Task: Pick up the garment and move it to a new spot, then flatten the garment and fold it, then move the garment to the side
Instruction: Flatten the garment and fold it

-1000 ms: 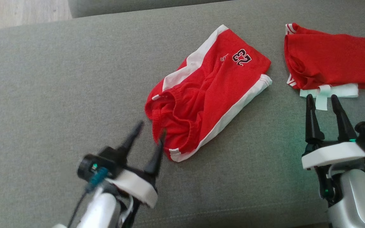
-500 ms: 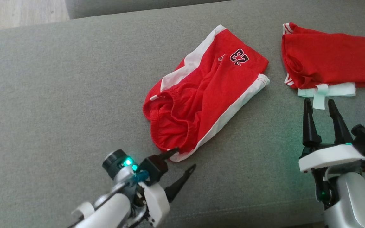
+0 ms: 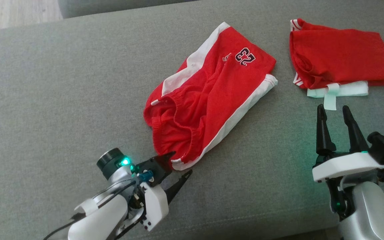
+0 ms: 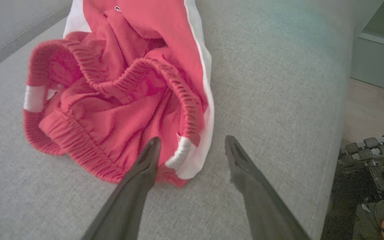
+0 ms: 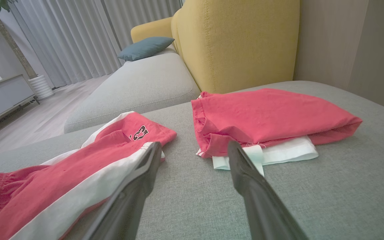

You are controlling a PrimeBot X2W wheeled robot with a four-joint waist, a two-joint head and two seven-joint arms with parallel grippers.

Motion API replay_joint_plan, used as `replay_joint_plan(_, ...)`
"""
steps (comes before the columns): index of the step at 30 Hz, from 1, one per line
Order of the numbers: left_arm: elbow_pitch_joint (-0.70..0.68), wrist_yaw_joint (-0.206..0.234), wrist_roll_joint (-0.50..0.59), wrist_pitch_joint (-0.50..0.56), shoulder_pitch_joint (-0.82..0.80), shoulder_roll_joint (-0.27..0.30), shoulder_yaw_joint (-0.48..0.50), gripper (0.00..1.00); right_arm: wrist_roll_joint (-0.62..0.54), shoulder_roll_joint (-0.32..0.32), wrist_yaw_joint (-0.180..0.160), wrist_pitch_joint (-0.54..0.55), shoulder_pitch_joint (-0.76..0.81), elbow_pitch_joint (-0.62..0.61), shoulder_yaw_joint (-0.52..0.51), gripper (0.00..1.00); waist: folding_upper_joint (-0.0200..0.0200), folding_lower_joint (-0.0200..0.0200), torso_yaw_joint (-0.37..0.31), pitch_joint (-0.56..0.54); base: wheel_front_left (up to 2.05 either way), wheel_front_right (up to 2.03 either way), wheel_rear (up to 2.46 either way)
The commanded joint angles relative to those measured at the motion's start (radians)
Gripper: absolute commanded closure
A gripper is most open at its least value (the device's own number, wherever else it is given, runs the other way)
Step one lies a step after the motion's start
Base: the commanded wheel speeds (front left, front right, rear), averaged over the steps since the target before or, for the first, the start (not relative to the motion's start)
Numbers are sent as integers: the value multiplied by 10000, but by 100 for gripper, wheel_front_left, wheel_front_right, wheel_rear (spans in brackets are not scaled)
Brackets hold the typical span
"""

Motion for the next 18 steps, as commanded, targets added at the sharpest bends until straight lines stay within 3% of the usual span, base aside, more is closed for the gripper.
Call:
replay_joint_plan(1, -228, 15, -151, 54, -609, 275, 232, 0, 6, 50, 31, 16, -268, -290, 237, 0, -1, 0, -12, 48, 0, 0, 0)
replay_joint_plan(13, 334, 14, -278, 267, -1192, 311, -117, 0, 36, 83, 31, -11, -354, -324, 249, 0, -1, 0, -18, 254, 0, 0, 0)
replay_joint_plan(14, 368, 14, -308, 291, -1219, 308, -144, 13, 37, 85, 31, -13, -354, -325, 246, 0, -1, 0, -12, 261, 0, 0, 0)
replay_joint_plan(15, 386, 14, -352, 312, -1244, 308, -194, 47, 37, 87, 31, -13, -355, -323, 243, 0, -1, 0, -5, 265, 0, 0, 0)
replay_joint_plan(16, 394, 14, -413, 328, -1266, 311, -255, 62, 37, 88, 31, -12, -358, -320, 239, 0, -1, 0, 4, 272, 0, 0, 0)
replay_joint_plan(17, 396, 14, -498, 351, -1287, 318, -321, 84, 36, 90, 31, -8, -362, -316, 238, 0, -1, 0, 12, 279, 0, 0, 0)
replay_joint_plan(18, 393, 14, -566, 357, -1314, 330, -369, 100, 35, 91, 31, -1, -367, -310, 241, 0, -1, 0, 24, 284, 0, 0, 0)
